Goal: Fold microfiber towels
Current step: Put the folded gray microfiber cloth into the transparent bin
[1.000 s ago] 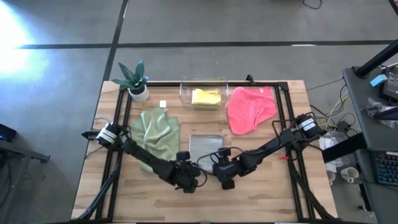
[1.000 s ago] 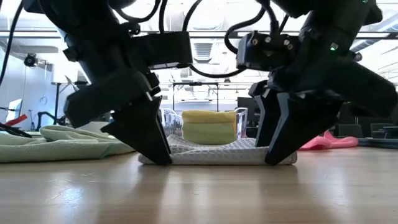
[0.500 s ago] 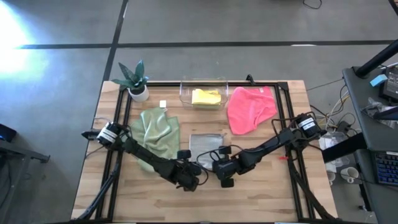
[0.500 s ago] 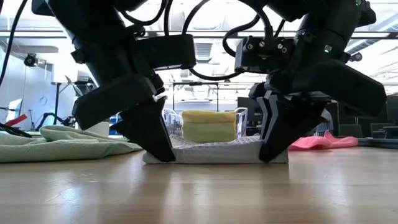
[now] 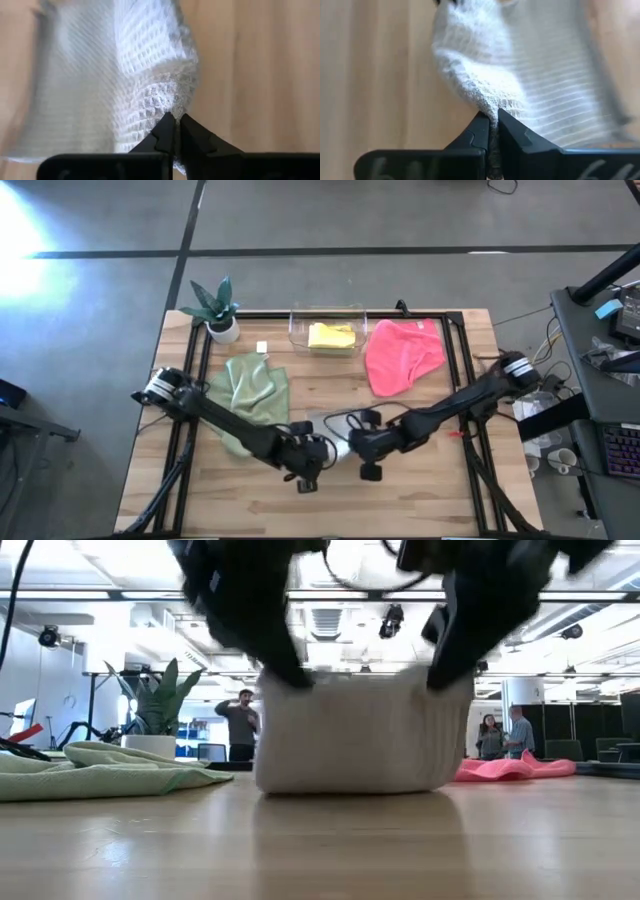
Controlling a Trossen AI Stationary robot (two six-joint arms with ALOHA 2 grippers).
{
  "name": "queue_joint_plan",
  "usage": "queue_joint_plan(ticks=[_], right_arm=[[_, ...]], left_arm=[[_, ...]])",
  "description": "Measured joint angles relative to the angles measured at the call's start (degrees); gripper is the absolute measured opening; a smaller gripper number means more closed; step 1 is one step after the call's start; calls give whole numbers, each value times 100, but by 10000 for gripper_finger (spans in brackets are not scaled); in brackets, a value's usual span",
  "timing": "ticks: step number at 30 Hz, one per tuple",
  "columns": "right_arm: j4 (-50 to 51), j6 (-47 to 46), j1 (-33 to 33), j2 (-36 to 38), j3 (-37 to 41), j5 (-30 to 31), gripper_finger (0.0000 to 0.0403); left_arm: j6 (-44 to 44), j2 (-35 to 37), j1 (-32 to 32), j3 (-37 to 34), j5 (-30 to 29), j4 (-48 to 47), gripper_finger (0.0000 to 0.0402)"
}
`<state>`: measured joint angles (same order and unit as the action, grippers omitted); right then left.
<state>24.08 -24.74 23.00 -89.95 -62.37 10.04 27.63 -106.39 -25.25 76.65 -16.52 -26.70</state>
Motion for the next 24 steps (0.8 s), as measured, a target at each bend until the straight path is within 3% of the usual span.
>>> queue_joint_plan(ticks=[5, 14, 24], right_arm=[[272, -261, -2, 665, -2, 117, 12], [356, -390, -133, 1556, -2, 952, 12], [359, 59, -942, 1995, -229, 1416, 11]], left_arm=[[-12, 509, 158, 71, -173, 29, 2], [-354, 1349, 654, 60, -369, -113, 2], [-1405, 2049, 1411, 71, -866, -86, 2]])
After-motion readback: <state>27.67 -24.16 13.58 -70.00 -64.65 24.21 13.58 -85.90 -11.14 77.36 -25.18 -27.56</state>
